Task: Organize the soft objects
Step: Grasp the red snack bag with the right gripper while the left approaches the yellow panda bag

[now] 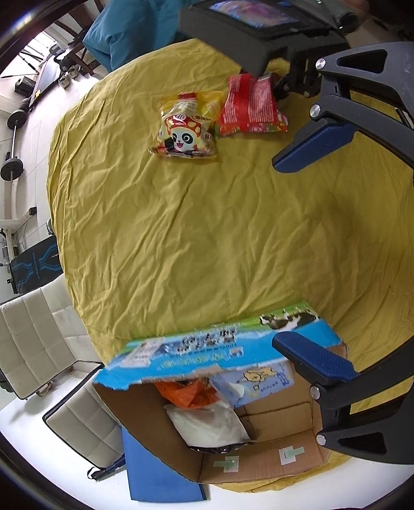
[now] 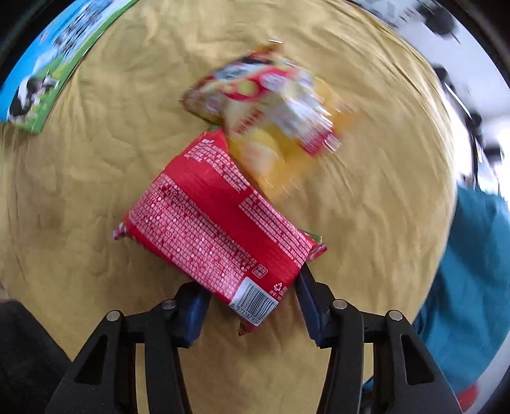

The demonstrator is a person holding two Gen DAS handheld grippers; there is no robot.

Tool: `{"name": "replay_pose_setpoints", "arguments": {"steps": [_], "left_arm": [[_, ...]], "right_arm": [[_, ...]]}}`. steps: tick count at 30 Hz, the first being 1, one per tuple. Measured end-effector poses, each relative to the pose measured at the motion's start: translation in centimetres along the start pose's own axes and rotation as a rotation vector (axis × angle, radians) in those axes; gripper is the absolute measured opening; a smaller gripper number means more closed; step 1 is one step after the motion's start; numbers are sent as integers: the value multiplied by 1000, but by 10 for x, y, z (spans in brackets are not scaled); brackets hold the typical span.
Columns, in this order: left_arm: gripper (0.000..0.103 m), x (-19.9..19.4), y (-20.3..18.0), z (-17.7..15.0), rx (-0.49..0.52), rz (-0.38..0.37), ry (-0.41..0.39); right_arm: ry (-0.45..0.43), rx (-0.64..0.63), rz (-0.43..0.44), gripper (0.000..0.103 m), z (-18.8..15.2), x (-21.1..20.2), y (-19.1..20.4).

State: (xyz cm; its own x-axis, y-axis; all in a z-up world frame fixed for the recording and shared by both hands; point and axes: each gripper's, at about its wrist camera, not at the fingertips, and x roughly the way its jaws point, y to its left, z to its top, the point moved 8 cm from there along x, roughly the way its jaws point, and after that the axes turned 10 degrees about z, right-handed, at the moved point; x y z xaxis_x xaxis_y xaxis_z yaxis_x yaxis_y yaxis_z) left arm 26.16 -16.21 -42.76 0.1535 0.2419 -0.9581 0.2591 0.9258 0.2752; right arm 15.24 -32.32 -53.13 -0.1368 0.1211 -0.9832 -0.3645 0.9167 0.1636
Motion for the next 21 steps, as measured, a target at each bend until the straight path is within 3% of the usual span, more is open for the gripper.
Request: {"name": "replay_pose_setpoints", "arguments": {"steps": [6,12,14,17,21], "left_arm": [[102,9,-41,19,34,-46,35],[102,21,-90,42,63,-121,95],[102,22,-105,56,123,-109,69],[102,22,-134,75,310,-64,-6],[102,34,-161,84,546,0,-45]], "right_arm": [[-37,387,56,51,-51,-12,-63],[-141,819,124,52,-94,-22,-137],[-152,877,181,52,-97,-21,-149],[-123,865,218,55,-99,-13,-148],[-67,783,312,65,-93,-5,-141]]}}
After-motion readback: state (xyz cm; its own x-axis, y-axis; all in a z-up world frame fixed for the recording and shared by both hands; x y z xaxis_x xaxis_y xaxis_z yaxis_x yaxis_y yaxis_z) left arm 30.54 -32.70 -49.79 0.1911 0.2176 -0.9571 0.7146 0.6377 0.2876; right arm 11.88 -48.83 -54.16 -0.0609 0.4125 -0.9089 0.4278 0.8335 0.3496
